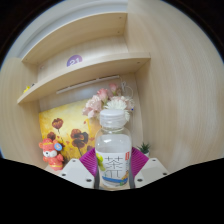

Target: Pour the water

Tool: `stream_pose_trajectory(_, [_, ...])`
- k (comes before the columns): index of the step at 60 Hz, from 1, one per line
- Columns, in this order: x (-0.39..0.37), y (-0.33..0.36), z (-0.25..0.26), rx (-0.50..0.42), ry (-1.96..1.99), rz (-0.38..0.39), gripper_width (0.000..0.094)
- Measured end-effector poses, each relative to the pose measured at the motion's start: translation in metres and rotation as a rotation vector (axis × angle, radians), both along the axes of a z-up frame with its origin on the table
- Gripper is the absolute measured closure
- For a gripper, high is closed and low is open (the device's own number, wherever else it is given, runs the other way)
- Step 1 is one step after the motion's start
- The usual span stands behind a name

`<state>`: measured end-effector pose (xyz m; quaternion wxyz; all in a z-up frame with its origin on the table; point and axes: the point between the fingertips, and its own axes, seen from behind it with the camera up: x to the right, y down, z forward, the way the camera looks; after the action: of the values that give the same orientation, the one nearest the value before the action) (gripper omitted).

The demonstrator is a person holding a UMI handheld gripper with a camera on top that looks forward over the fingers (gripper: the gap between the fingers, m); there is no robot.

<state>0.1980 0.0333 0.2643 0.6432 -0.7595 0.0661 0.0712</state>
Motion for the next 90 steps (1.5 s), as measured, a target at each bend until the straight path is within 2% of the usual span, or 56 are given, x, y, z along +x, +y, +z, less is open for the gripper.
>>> stream_pose_trajectory(2, [0.007,-0.003,-0.019,0.01,-0.046,-0.019,0.0533])
stream_pose_trajectory(8, [0.036,0.001,-0.049,-0.058,-0.118,-0.035,0.0532])
stream_pose_trajectory(18, [0.066,0.006,-0.113,-0.12,-0.159,-0.081,0.0533])
stream_pose_trajectory(26, [0.07,0.009,-0.161,-0.165,-0.152,-0.073,0.0534])
stream_pose_trajectory(34, [0.07,0.005,-0.187,-0.204,-0.191,-0.054,0.0526])
stream_pose_trajectory(41, [0.071,0.002,-0.187,-0.147,-0.196,-0.061,0.0521])
stream_pose_trajectory(51, [0.074,-0.002,-0.186,-0.092,-0.197,-0.101,0.0408])
stream_pose_trajectory(54, [0.077,-0.004,-0.201,-0.148,-0.207,-0.111,0.036])
stream_pose_trajectory(58, [0.076,-0.01,-0.222,-0.245,-0.228,-0.101,0.0226])
stream_pose_trajectory(60, [0.073,-0.011,-0.223,-0.256,-0.228,-0.09,0.0197])
stream_pose_trajectory(66, [0.068,-0.016,-0.223,-0.262,-0.212,-0.088,0.0197])
stream_pose_trajectory(82, [0.062,-0.086,-0.263,-0.459,-0.177,-0.168,0.0193])
stream_pose_trajectory(90, [0.033,-0.133,-0.256,-0.493,-0.169,-0.21,0.0193])
